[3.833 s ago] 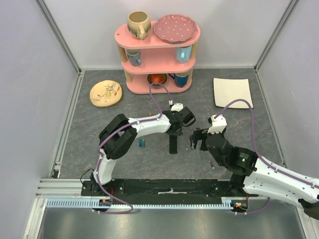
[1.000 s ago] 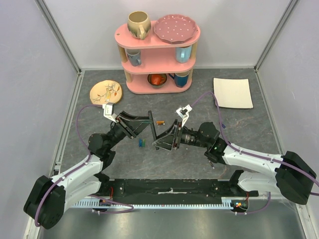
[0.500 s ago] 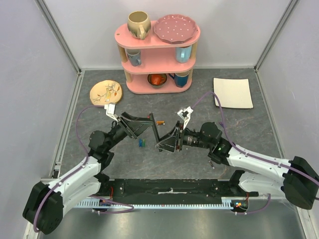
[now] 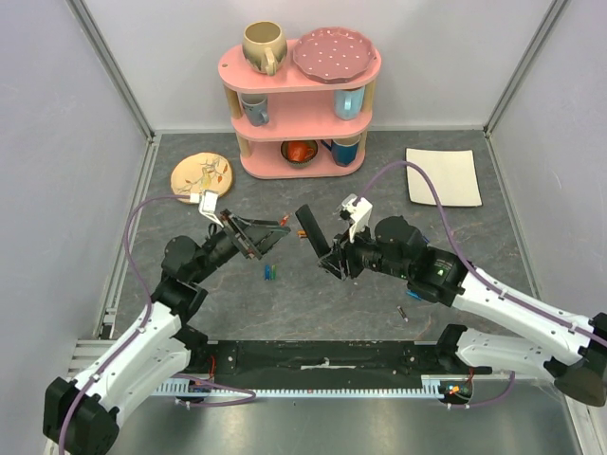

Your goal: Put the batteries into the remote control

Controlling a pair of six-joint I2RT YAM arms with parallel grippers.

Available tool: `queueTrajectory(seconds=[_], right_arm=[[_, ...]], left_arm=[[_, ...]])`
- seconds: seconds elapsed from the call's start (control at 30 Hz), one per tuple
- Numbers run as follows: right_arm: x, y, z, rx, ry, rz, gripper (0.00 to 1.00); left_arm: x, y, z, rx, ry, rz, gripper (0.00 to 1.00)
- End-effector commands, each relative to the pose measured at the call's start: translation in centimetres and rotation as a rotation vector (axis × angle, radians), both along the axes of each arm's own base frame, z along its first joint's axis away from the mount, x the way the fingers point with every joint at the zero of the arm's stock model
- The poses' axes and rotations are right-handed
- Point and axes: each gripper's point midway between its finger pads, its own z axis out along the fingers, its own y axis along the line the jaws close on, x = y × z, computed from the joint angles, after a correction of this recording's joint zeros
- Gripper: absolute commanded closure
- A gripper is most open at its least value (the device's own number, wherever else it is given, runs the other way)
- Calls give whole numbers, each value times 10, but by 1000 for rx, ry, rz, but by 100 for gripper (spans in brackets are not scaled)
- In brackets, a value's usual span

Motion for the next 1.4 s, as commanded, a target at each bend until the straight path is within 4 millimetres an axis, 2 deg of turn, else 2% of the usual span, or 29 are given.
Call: queueTrajectory(seconds=[0.0, 0.03, 0.27, 0.47, 0.77, 0.83, 1.07, 1.27, 1.37], right_arm=[[17, -34, -22, -278, -96, -125, 58], [23, -37, -26, -319, -116, -161, 59], [24, -21, -29, -379, -166, -155, 59], [23, -7, -26, -333, -158, -181, 61], [15, 10, -24, -291, -164, -205, 61], [14, 12, -22, -279, -165, -208, 61], [11, 15, -22, -263, -162, -208, 61], [9, 15, -24, -270, -166, -205, 61], [8, 15, -24, -271, -167, -204, 61]], left_arm=[[11, 4, -11, 130, 8, 53, 1], [10, 2, -9, 128, 8, 51, 1], [11, -15, -18, 200, 27, 60, 1], [1, -36, -23, 155, 27, 39, 1], [12, -48, -40, 181, 109, 97, 1], [13, -51, -40, 178, 120, 99, 3], [10, -64, -50, 164, 150, 73, 26], [12, -66, -53, 151, 169, 92, 28], [11, -66, -53, 152, 164, 93, 34]])
